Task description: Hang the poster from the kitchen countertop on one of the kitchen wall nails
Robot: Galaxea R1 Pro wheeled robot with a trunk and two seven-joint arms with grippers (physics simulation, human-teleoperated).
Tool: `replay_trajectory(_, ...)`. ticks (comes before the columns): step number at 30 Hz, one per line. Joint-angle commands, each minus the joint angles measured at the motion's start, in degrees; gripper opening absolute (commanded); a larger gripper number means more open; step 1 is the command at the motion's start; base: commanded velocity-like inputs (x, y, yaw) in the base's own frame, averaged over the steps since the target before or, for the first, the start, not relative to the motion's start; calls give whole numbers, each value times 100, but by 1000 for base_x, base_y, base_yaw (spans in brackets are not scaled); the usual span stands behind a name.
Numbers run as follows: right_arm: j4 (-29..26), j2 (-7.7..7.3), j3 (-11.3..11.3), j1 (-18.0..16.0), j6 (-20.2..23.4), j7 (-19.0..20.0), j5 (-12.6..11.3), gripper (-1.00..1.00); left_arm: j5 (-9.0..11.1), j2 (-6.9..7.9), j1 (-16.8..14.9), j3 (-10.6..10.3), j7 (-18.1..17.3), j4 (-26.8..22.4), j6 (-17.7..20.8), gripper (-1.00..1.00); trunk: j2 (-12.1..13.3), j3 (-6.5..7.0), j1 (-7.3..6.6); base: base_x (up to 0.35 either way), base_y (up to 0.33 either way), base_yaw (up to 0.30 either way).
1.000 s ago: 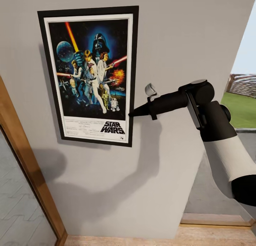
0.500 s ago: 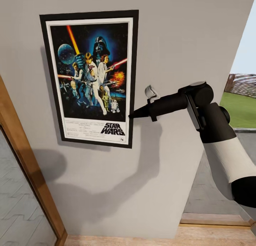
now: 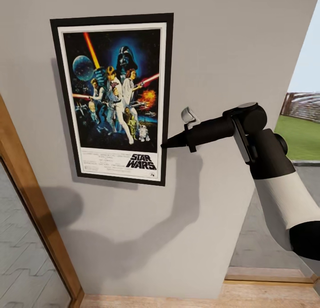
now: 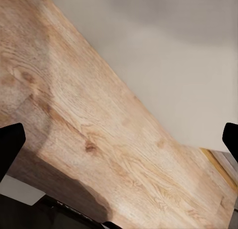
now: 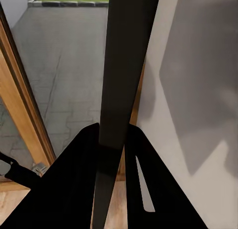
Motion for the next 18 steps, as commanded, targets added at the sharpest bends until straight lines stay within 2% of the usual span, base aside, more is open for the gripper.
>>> replay_trajectory(1, 1, -4, 6, -4, 83, 35, -1, -100, 27, 1, 0, -48, -3, -1, -30, 100, -4, -3, 2, 16, -15, 0)
replay_trajectory(18, 2, -5, 1, -4, 83, 35, 7, -100, 27, 1, 0, -52, 3, -1, -30, 100, -4, -3, 2, 14, -20, 0)
